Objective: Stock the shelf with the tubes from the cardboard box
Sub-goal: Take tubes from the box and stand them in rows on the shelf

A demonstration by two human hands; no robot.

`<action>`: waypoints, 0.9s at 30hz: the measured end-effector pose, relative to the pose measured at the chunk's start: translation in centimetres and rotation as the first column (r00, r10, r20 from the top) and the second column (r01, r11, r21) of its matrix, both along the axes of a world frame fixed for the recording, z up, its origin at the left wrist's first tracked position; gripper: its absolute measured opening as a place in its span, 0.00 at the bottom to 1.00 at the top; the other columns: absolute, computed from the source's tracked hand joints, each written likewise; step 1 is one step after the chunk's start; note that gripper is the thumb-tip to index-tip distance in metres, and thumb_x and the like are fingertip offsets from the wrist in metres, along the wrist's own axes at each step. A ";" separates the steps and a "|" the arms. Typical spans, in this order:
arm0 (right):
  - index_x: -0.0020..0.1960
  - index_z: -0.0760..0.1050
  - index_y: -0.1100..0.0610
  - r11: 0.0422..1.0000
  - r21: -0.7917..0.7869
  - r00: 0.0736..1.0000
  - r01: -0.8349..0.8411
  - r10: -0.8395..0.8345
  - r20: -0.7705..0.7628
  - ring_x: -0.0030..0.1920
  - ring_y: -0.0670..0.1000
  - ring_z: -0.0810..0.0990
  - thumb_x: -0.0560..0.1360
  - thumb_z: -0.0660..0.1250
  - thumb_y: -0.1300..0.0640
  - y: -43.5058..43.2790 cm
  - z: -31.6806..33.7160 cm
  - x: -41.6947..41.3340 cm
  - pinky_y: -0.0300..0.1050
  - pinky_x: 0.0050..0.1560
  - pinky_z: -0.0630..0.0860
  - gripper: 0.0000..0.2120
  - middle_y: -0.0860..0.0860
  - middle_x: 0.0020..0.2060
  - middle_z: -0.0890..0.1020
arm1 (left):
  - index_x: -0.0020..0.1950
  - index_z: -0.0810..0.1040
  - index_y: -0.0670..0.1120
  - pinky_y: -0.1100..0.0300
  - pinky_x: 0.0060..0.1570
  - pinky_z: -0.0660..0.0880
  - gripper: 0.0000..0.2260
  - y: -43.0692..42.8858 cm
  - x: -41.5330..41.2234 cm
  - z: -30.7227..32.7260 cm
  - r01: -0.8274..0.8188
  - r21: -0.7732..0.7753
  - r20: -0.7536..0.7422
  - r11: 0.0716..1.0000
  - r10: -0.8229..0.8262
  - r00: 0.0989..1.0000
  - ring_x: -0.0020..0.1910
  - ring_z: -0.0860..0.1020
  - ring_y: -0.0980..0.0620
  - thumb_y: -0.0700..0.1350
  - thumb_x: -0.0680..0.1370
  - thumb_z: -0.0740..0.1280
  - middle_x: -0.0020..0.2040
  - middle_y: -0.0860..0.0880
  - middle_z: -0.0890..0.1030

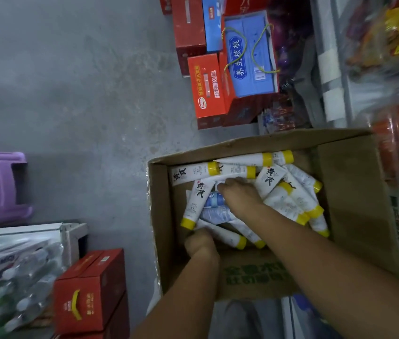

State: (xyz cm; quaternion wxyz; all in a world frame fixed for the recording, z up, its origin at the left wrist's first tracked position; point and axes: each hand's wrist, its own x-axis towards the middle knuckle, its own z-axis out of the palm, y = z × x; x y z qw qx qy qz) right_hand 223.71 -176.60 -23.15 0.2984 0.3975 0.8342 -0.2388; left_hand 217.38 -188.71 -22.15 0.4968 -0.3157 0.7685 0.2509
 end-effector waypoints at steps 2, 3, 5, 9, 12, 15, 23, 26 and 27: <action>0.63 0.73 0.58 1.000 0.008 1.000 0.006 -0.006 0.031 0.62 0.60 0.72 0.78 0.59 0.63 -0.2 -0.1 -0.3 0.52 0.54 0.75 0.15 0.58 0.59 0.74 | 0.65 0.75 0.36 0.52 0.56 0.76 0.16 0.1 -0.7 -0.5 -0.008 0.000 -0.088 1.000 0.008 0.996 0.61 0.79 0.41 0.43 0.81 0.64 0.63 0.39 0.79; 0.63 0.74 0.59 1.000 0.005 0.999 0.001 -0.001 0.044 0.63 0.61 0.70 0.77 0.59 0.64 -0.3 -0.2 -0.4 0.53 0.55 0.75 0.15 0.59 0.59 0.73 | 0.62 0.77 0.36 0.51 0.59 0.77 0.16 0.1 -1.1 -0.8 -0.017 -0.009 -0.140 1.000 0.016 0.990 0.59 0.80 0.41 0.45 0.79 0.67 0.60 0.38 0.80; 0.64 0.74 0.58 1.000 -0.013 0.998 -0.012 0.013 0.062 0.64 0.62 0.68 0.77 0.60 0.64 -0.3 -0.3 -0.5 0.56 0.56 0.74 0.16 0.59 0.60 0.71 | 0.59 0.78 0.37 0.50 0.59 0.77 0.18 0.2 -1.6 -1.5 -0.021 -0.007 -0.173 1.000 0.019 0.985 0.57 0.81 0.42 0.48 0.76 0.71 0.58 0.39 0.82; 0.65 0.73 0.59 1.000 -0.015 0.994 -0.026 0.027 0.105 0.65 0.63 0.66 0.76 0.62 0.64 -0.5 -0.3 -0.8 0.59 0.59 0.73 0.18 0.60 0.62 0.69 | 0.61 0.78 0.37 0.52 0.56 0.77 0.25 0.6 -2.1 -2.1 0.007 -0.011 -0.176 1.000 -0.009 0.984 0.57 0.81 0.43 0.52 0.72 0.77 0.59 0.41 0.82; 0.65 0.73 0.59 1.000 0.011 0.994 -0.004 0.003 0.109 0.65 0.64 0.67 0.76 0.62 0.64 -0.8 -0.3 -0.9 0.62 0.61 0.72 0.18 0.60 0.62 0.70 | 0.63 0.76 0.35 0.54 0.55 0.73 0.30 1.1 -2.6 -1.8 0.065 -0.041 -0.164 0.997 -0.071 0.984 0.60 0.79 0.41 0.50 0.69 0.80 0.61 0.39 0.80; 0.65 0.73 0.60 0.999 0.042 0.996 0.022 -0.025 0.088 0.64 0.65 0.68 0.76 0.61 0.64 -1.1 -0.3 -0.9 0.61 0.61 0.72 0.18 0.60 0.62 0.71 | 0.68 0.73 0.37 0.56 0.58 0.70 0.31 1.2 -3.3 -3.1 0.141 -0.027 -0.107 0.990 -0.143 0.984 0.65 0.75 0.44 0.52 0.71 0.77 0.66 0.41 0.77; 0.62 0.75 0.63 0.995 0.089 0.996 0.045 -0.051 0.070 0.60 0.65 0.73 0.76 0.60 0.66 -1.8 -0.4 -0.7 0.57 0.59 0.73 0.16 0.62 0.59 0.74 | 0.54 0.79 0.41 0.46 0.61 0.76 0.18 0.6 -3.6 -5.2 0.092 0.056 0.013 0.994 -0.092 0.996 0.56 0.79 0.43 0.50 0.72 0.77 0.53 0.46 0.79; 0.63 0.75 0.63 0.995 0.084 0.995 0.057 -0.063 0.076 0.60 0.64 0.73 0.76 0.59 0.66 -1.7 -0.3 -0.8 0.57 0.59 0.73 0.16 0.61 0.59 0.75 | 0.50 0.77 0.42 0.48 0.51 0.77 0.13 0.4 -3.6 -5.2 0.011 0.057 0.055 0.998 -0.014 0.998 0.48 0.78 0.44 0.48 0.74 0.76 0.48 0.44 0.79; 0.63 0.75 0.62 0.995 0.080 0.994 0.057 -0.064 0.083 0.60 0.64 0.73 0.76 0.60 0.65 -1.7 -0.3 -0.8 0.57 0.60 0.73 0.16 0.61 0.59 0.75 | 0.53 0.78 0.40 0.49 0.50 0.77 0.15 0.3 -3.8 -5.4 -0.007 0.070 0.072 0.998 0.002 0.997 0.48 0.78 0.43 0.46 0.73 0.76 0.51 0.43 0.80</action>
